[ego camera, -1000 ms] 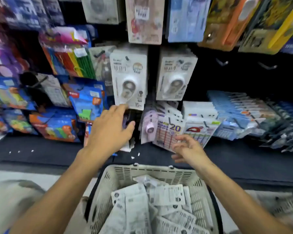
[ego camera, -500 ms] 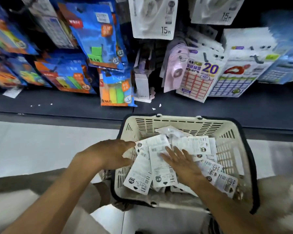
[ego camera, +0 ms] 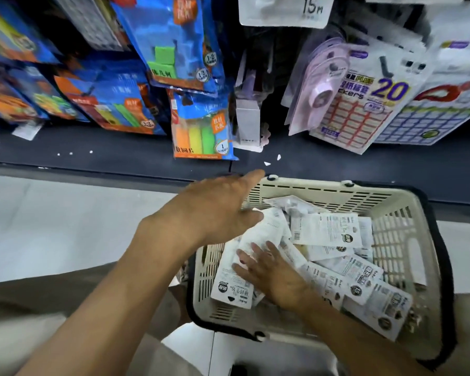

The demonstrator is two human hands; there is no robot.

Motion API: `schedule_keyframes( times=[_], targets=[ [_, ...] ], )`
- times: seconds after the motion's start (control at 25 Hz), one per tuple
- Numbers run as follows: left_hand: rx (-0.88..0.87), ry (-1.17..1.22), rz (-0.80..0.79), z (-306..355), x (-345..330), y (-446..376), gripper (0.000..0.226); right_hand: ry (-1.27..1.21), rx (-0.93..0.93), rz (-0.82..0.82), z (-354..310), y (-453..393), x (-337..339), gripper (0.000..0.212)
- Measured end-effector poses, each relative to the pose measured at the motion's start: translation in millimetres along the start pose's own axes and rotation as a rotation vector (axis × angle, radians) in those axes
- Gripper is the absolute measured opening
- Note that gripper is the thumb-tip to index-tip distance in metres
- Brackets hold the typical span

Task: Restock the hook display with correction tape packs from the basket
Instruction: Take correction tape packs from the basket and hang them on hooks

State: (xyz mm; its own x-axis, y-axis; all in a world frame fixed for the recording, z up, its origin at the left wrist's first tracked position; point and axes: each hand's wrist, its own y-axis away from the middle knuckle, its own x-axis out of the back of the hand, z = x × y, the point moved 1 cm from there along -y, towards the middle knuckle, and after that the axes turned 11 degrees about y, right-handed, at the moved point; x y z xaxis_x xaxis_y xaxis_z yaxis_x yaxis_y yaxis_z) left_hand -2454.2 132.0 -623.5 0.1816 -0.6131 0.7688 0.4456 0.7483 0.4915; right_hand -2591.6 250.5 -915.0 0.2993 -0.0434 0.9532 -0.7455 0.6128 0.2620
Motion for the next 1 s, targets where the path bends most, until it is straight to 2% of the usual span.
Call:
schedule_keyframes(
  times=[0.08, 0.16, 0.24, 0.28, 0.36, 0.44, 0.48, 0.52, 0.6, 0.68, 0.72, 0.84, 0.92, 1.0],
  targets=[
    [0.049, -0.011, -0.108, -3.3, -8.9, -1.5, 0.072, 0.008, -0.041, -0.08, -16.3, -8.9, -0.7, 0.091],
    [0.109, 0.004, -0.206, -8.6, -16.3, -1.3, 0.07, -0.025, -0.052, -0.1, -11.8, -16.7, 7.7, 0.079],
    [0.14, 0.009, -0.246, -12.1, -19.0, 0.3, 0.068, -0.138, -0.077, -0.012, 2.7, -19.0, 30.2, 0.071],
    [0.15, 0.009, -0.248, -13.5, -17.9, 0.6, 0.069, -0.241, -0.114, 0.088, 12.5, -20.2, 43.8, 0.069],
    [0.154, 0.03, -0.228, -16.4, -11.4, -1.0, 0.069, -0.594, -0.278, 0.275, 39.1, -19.7, 78.0, 0.057],
    [0.142, 0.115, -0.165, -19.2, -1.1, -3.6, 0.069, -0.952, -0.464, 0.27, 75.0, -13.1, 109.7, 0.024],
    [0.133, 0.176, -0.12, -20.9, 4.5, -4.1, 0.068, -1.116, -0.531, 0.208, 94.8, -6.5, 118.8, 0.02],
    [0.125, 0.232, -0.067, -23.8, 8.8, -4.1, 0.066, -1.292, -0.595, 0.171, 112.9, 3.8, 126.8, 0.025],
    [0.101, 0.313, 0.035, -28.7, 14.0, -3.4, 0.063, -1.637, -0.728, 0.217, 144.9, 28.0, 145.3, 0.034],
    [0.082, 0.531, 0.096, -28.9, 16.8, -1.0, 0.065, -1.95, -0.828, 0.367, 171.7, 51.3, 168.2, 0.053],
    [0.041, 0.678, 0.103, -25.0, 18.3, 1.8, 0.062, -2.055, -0.808, 0.468, 184.1, 62.6, 184.2, 0.05],
    [-0.142, 0.856, 0.027, 0.8, 19.8, 8.5, 0.051, -2.11, -0.647, 0.65, 212.9, 90.3, 240.6, 0.028],
    [-0.242, 0.953, 0.048, 19.7, 23.5, 11.6, 0.055, -2.037, -0.56, 0.626, 222.6, 106.4, 276.7, 0.021],
    [-0.293, 1.158, 0.093, 34.4, 33.0, 15.1, 0.058, -1.959, -0.512, 0.592, 229.1, 117.4, 302.9, 0.014]
  ],
)
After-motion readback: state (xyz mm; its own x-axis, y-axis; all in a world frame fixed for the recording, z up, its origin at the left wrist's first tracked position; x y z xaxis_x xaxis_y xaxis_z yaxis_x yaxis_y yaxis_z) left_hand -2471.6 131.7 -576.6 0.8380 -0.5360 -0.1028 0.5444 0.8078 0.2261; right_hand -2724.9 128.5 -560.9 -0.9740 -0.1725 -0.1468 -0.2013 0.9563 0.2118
